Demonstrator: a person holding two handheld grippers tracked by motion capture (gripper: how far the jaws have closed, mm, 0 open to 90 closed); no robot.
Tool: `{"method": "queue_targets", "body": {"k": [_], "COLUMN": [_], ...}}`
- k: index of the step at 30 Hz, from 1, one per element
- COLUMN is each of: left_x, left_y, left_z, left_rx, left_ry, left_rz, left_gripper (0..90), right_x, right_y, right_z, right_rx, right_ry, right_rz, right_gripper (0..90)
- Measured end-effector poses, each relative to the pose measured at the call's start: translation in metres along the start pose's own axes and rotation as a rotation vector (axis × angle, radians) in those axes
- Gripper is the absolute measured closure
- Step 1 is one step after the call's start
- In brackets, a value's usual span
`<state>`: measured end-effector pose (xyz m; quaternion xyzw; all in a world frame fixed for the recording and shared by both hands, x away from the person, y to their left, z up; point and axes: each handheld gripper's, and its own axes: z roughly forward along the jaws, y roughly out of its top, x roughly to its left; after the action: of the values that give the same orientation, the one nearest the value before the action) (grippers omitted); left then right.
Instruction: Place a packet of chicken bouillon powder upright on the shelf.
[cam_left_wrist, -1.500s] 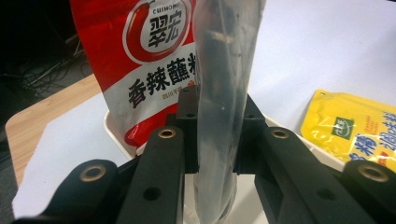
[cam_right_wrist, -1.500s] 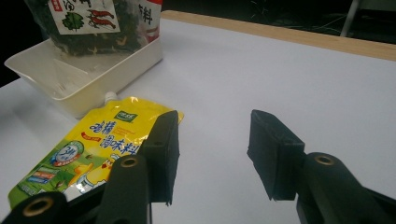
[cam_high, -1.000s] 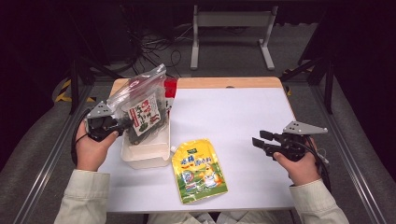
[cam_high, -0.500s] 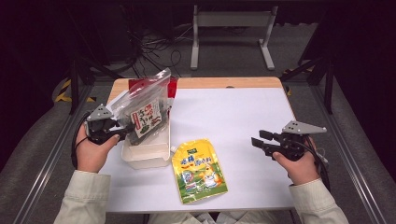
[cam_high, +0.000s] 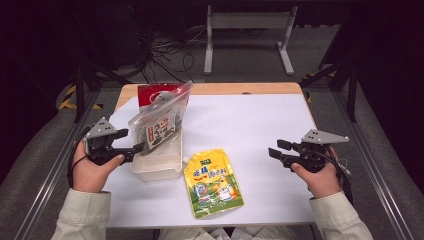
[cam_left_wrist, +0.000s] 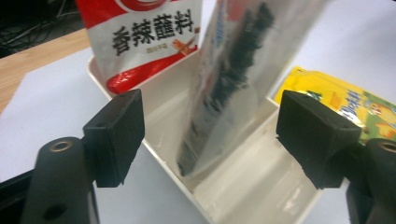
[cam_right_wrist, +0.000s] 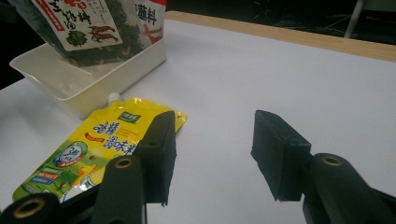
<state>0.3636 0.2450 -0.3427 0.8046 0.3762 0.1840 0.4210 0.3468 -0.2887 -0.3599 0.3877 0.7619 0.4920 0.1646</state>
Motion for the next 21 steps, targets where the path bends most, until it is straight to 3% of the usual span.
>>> {"method": "queue_targets", "body": {"k": [8,11,21], "left_x": [-0.010,-0.012,-0.018], "left_y": [-0.006,-0.009,-0.030], "left_z": [-0.007,-0.009,-0.020], "left_rx": [0.013,0.020,0.036], "left_ry": [-0.026,-0.043,-0.054], "left_rz": [0.022,0.013,-0.007], "left_gripper": [20.0,19.8,17.0], "right_x": [0.002,0.004,0.015], "right_y": [0.003,0.005,0.012], "right_z": [0.004,0.007,0.033], "right_rx": [0.000,0.006,0.075], "right_ry": [0.018,0.035,0.118], "right_rz": [-0.008,-0.008,-0.031], "right_gripper": [48.2,46.1,35.3]}}
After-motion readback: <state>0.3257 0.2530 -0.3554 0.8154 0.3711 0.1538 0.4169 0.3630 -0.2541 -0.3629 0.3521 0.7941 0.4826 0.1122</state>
